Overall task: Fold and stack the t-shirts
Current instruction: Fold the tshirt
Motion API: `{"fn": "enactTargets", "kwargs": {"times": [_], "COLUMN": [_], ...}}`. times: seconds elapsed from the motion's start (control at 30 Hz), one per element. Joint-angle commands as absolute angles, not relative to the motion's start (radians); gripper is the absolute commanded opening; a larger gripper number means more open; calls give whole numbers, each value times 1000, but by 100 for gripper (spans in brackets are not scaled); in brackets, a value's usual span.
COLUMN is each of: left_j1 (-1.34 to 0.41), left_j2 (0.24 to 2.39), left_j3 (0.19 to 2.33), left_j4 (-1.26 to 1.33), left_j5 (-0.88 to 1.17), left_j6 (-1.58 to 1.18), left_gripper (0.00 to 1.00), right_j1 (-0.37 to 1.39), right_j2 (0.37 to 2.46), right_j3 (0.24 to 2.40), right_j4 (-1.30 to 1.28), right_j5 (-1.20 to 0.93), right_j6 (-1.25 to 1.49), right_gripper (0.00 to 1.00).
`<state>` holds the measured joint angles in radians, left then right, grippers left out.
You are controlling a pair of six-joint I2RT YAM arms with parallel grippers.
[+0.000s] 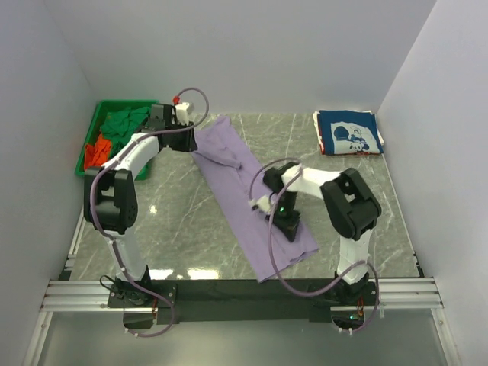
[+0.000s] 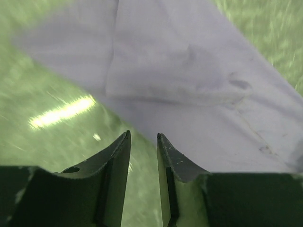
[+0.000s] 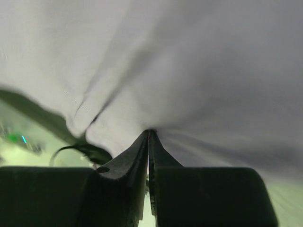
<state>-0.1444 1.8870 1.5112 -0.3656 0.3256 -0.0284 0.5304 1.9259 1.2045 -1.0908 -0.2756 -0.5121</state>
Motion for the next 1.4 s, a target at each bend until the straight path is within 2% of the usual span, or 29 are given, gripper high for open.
{"fn": "enactTargets", "kwargs": {"times": [0.0,0.13,0.3,0.53,0.63,0.73,0.9,1.07,1.27,1.37], "left_j1": [-158,-186,-238,-255,-282,-314,-339,-330,-249,-209], "left_j2": [1910,2000,2112,2295,2394,2544,2711,2463,2288,2159], "left_j3": [1496,1555,1675,1845,1966,2251,2537,2185,2074,1933], "left_j4": [-408,-433,-477,-534,-593,-695,-733,-356,-348,-308], "left_j5": [385,393,333,256,244,216,291,307,413,433], "left_j6": [-106,-126,-117,-104,-45,55,106,74,-34,-52], "left_gripper": [34,35,34,31,33,34,36,47,50,52], "right_j1": [667,655,545,387,367,367,373,431,534,569], "right_j2": [1861,1801,1763,1847,1876,1884,1881,1914,2005,2043], "right_j3": [1183,1233,1317,1407,1434,1439,1416,1385,1353,1345], "right_j4": [-1152,-1157,-1178,-1175,-1192,-1204,-1195,-1161,-1108,-1094], "right_j5": [-406,-440,-451,-400,-391,-400,-411,-402,-403,-442], "right_j6": [-558,-552,-574,-555,-563,-569,-563,-549,-508,-476], "right_gripper": [10,16,18,18,18,18,17,16,15,14]}}
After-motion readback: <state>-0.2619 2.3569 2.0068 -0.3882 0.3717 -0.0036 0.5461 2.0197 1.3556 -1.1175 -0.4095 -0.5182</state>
